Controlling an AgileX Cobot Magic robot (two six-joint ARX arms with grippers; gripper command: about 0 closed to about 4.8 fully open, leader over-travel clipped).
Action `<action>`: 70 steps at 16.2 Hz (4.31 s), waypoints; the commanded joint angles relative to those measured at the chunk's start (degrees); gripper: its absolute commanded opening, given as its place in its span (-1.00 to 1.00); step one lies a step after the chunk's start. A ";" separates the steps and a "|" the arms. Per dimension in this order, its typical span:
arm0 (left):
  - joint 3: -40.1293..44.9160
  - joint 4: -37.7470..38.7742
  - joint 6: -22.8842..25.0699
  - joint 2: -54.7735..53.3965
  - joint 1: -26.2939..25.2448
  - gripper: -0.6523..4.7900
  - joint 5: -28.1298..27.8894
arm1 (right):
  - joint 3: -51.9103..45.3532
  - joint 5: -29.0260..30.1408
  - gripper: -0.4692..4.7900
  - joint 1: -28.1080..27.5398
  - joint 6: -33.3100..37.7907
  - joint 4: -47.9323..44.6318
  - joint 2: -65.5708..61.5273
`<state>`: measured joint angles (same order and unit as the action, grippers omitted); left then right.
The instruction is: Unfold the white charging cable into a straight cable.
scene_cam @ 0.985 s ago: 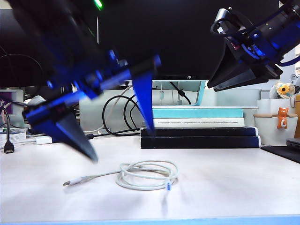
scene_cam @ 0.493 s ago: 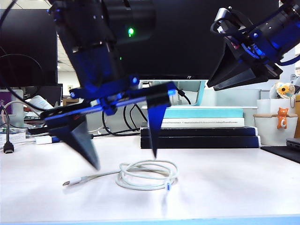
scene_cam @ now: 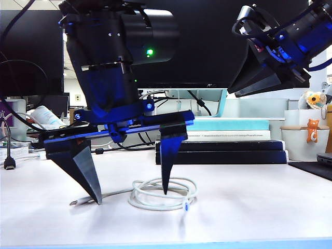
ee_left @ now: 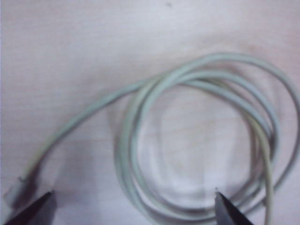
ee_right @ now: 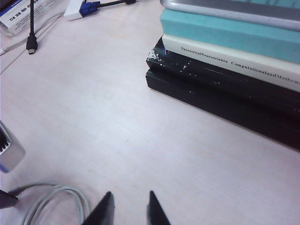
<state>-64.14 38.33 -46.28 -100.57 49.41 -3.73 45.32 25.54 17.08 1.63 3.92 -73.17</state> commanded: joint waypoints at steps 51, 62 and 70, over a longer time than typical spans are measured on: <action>1.40 -17.18 87.41 35.76 10.08 -0.67 11.28 | 8.33 47.08 -0.83 3.43 28.33 -5.09 11.08; 1.33 -14.75 79.87 51.52 9.99 1.00 -3.30 | 9.03 20.83 -0.84 -1.01 30.82 -13.62 7.80; 1.40 -9.57 76.76 52.00 10.01 1.00 -5.07 | 9.14 34.21 -0.84 0.24 37.81 -23.12 6.67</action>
<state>-62.59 29.36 31.00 -48.62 59.37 -8.84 54.41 54.68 16.88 39.42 -18.94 -66.61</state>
